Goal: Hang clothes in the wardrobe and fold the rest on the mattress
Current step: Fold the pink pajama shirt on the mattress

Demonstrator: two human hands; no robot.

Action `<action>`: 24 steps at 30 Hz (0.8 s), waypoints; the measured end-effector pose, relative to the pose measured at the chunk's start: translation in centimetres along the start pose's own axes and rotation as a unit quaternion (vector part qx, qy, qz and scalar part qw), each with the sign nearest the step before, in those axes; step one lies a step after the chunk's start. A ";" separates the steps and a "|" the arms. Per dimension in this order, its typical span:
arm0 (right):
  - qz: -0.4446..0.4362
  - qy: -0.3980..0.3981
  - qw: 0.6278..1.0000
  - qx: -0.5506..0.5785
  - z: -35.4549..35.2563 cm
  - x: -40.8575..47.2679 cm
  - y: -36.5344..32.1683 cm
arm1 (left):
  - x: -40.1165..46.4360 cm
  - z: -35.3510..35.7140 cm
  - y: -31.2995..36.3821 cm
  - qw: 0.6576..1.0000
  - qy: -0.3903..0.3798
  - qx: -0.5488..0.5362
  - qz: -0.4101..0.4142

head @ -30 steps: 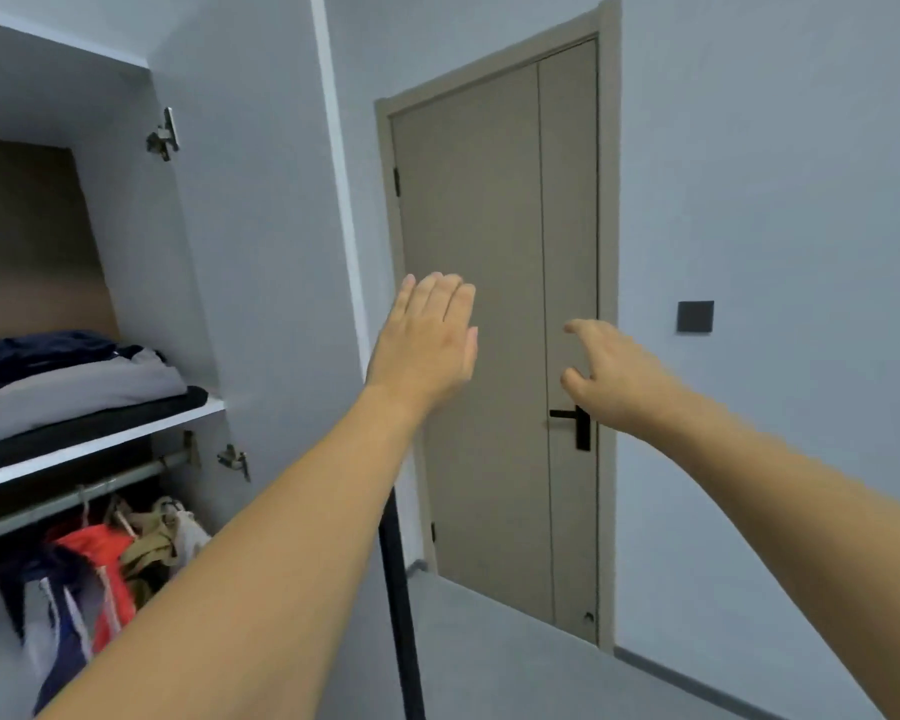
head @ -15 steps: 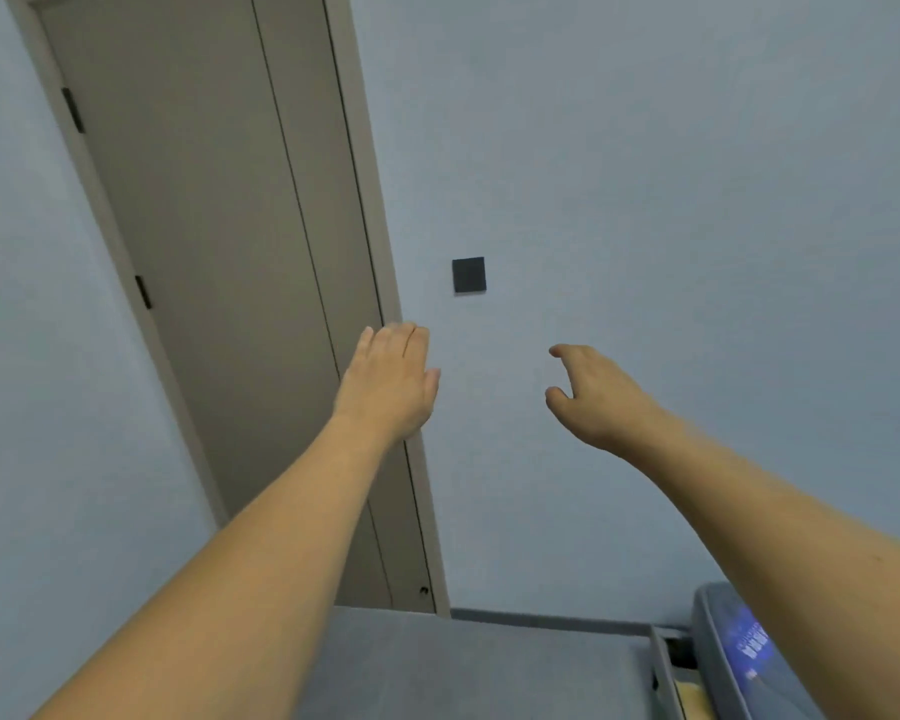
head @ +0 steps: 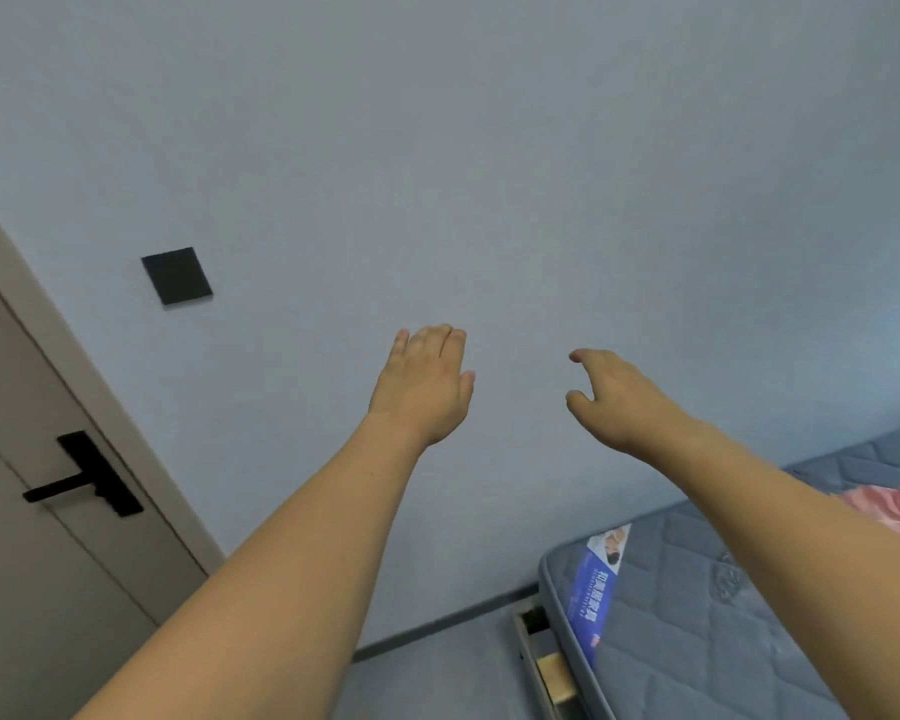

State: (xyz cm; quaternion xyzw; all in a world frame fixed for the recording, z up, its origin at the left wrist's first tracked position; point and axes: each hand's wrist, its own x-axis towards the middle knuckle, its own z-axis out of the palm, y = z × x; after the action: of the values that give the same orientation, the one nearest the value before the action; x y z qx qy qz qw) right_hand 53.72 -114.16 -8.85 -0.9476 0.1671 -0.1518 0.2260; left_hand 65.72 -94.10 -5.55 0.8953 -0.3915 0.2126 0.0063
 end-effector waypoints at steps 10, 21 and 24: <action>0.149 0.005 0.989 0.001 1.4 6.3 20.6 | 16.7 15.6 11.1 0.990 -0.085 -0.090 0.065; 0.374 0.047 0.926 -0.001 11.7 4.0 50.1 | 26.4 44.0 35.0 0.927 -0.206 -0.169 0.265; 0.410 0.052 0.911 -0.009 16.1 1.5 57.2 | 24.4 51.2 40.9 0.906 -0.240 -0.169 0.304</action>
State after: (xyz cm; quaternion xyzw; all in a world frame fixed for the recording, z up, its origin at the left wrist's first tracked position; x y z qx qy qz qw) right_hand 46.67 -156.82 -49.61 -0.7889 0.5533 -0.0933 0.2506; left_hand 70.89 -148.58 -49.08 0.7421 -0.6647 -0.0863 -0.0016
